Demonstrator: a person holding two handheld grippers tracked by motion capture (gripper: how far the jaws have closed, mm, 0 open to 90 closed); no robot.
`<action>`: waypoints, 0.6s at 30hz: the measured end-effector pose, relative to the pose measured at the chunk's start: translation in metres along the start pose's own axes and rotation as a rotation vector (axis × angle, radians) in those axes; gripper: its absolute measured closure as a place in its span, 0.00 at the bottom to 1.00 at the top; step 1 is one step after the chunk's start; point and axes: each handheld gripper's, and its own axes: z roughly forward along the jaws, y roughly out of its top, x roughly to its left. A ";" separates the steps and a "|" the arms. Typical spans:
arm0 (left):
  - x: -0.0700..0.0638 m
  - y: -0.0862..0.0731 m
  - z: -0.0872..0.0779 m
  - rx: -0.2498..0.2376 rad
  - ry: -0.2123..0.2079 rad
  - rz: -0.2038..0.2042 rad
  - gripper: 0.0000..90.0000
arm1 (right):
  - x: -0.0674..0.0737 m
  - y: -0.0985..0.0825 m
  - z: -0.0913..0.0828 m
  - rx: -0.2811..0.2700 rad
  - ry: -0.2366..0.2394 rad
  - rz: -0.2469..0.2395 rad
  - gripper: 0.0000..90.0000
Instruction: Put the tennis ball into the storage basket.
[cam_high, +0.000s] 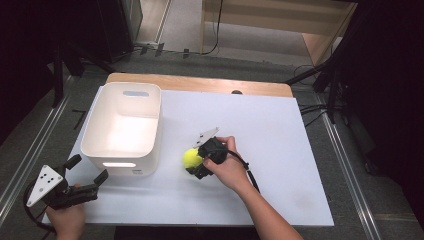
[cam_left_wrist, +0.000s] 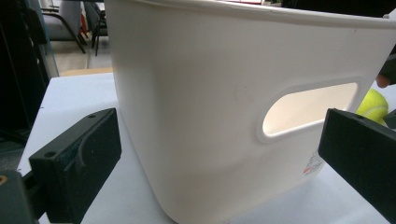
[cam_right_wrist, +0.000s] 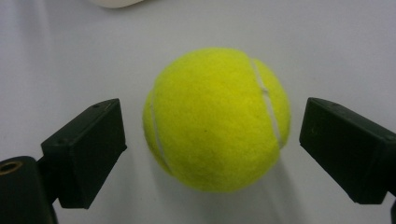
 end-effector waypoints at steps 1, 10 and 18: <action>0.000 0.000 0.000 -0.001 0.000 0.000 0.00 | 0.000 0.000 0.001 0.002 -0.002 -0.005 0.06; 0.000 0.000 0.000 0.000 0.001 -0.003 0.00 | 0.001 0.002 0.007 0.021 -0.004 0.000 0.13; 0.000 0.000 0.000 0.001 0.000 -0.002 0.00 | 0.002 0.004 0.011 0.031 -0.012 -0.008 0.17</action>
